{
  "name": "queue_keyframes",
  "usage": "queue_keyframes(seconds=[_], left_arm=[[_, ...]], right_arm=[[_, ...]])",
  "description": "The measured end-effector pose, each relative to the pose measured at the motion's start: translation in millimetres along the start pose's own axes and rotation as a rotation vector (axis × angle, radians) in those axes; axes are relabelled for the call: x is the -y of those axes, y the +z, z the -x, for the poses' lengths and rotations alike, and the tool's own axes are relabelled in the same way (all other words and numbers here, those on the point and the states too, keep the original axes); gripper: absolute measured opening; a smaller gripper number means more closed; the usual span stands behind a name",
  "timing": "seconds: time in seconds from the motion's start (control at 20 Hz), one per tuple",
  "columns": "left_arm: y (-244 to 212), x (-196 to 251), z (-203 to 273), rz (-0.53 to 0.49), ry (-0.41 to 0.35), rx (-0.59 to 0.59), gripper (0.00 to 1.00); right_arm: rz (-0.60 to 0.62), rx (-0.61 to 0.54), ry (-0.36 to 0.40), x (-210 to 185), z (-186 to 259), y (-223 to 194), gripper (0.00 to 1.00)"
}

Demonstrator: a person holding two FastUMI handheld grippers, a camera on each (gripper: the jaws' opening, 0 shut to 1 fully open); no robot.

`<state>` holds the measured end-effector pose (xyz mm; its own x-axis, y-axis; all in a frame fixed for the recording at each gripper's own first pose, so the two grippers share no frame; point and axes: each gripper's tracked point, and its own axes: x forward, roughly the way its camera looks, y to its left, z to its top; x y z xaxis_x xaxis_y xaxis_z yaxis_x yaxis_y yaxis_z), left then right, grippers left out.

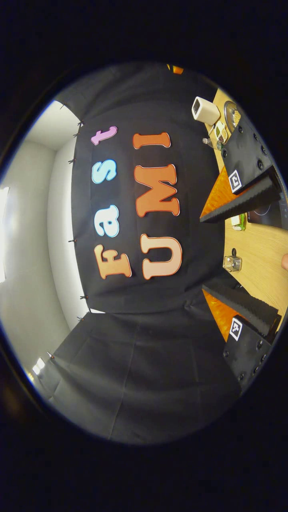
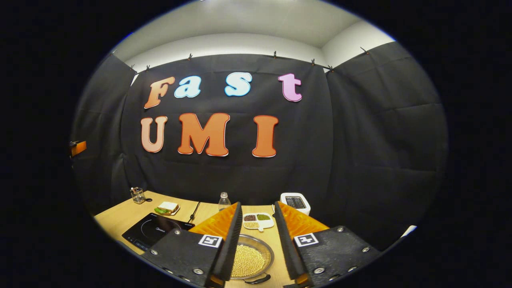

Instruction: First push the handle of the pot to place it horizontally, then grasp the pot with both hands and set it on the induction cooktop.

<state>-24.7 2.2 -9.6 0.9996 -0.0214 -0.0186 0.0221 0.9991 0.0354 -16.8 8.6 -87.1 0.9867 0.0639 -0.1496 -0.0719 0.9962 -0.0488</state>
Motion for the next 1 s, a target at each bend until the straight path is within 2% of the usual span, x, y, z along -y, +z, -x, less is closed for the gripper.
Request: queue_keyframes(seconds=[0.05,0.1,0.15,0.35,0.45,0.75,1.0], left_arm=[[-1,4,-1,0.003,-0.008,0.004,0.99],[0,8,0,0.0,-0.014,0.009,0.99],[1,12,0,-0.005,-0.018,0.015,0.98],[-9,23,5,-0.006,-0.036,-0.002,0.99],[-13,26,5,0.003,-0.042,-0.017,0.99],[-12,32,11,0.004,-0.042,-0.012,0.98],[-13,44,12,0.015,-0.052,-0.005,0.99]], right_arm=[[-0.009,-0.016,0.004,1,-1,-8,0.4],[-0.016,-0.033,0.001,2,0,-16,0.34],[-0.02,-0.047,-0.003,5,-1,-23,0.21],[-0.021,-0.084,-0.003,7,-1,-45,0.05],[-0.032,-0.093,0.009,6,0,-52,0.0],[-0.049,-0.112,0.029,3,14,-74,0.0],[-0.034,-0.176,0.049,-1,32,-114,0.0]])
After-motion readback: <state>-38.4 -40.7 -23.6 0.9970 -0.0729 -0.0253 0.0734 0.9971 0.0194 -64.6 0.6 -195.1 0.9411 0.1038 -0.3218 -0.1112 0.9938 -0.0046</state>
